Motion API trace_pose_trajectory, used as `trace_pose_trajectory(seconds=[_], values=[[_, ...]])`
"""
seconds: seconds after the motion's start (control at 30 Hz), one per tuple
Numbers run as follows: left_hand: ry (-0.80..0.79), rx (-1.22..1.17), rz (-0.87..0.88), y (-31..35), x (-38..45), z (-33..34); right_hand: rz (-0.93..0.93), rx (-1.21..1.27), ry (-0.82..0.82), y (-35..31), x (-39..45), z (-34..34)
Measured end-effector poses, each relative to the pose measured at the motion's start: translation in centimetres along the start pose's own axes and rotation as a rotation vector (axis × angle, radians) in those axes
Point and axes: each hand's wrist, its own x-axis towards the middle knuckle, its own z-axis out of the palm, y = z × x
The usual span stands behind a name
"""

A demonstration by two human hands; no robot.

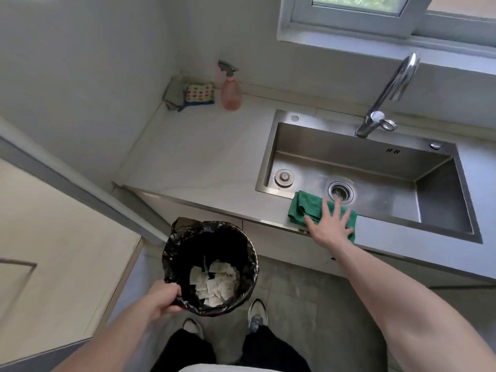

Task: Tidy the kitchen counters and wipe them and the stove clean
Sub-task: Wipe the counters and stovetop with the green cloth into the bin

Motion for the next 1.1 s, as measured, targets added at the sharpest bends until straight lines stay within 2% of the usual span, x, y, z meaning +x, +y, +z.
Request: trace_pose_trajectory(seconds=[0.1, 0.2, 0.37, 0.57, 0.73, 0.9, 1.0, 1.1], values=[[0.018, 0.002, 0.020, 1.8, 0.3, -0.9, 0.064, -0.046, -0.069, -0.8, 1.1, 1.2], [-0.014, 0.011, 0.027, 3.0, 1.9, -2.3, 0.080, -0.060, -0.062, -2.7, 1.2, 2.9], [-0.072, 0.055, 0.010, 4.4, 4.3, -5.9, 0.042, -0.063, -0.055, -8.7, 0.2, 5.8], [-0.122, 0.105, -0.008, 5.6, 8.5, -10.6, 0.087, -0.001, -0.021, -15.9, -0.4, 8.5], [-0.154, 0.142, 0.014, 6.8, 10.2, -12.7, -0.002, -0.060, 0.001, -19.8, -1.4, 11.2], [-0.153, 0.142, 0.021, 7.9, 10.7, -13.1, -0.103, -0.145, 0.072, -20.5, -2.1, 12.3], [-0.153, 0.137, 0.005, 8.1, 10.7, -13.1, -0.098, 0.043, 0.112, -20.0, -2.2, 11.2], [-0.151, 0.117, -0.014, 8.2, 10.3, -13.0, -0.118, 0.490, 0.387, -20.0, -2.0, 7.8]])
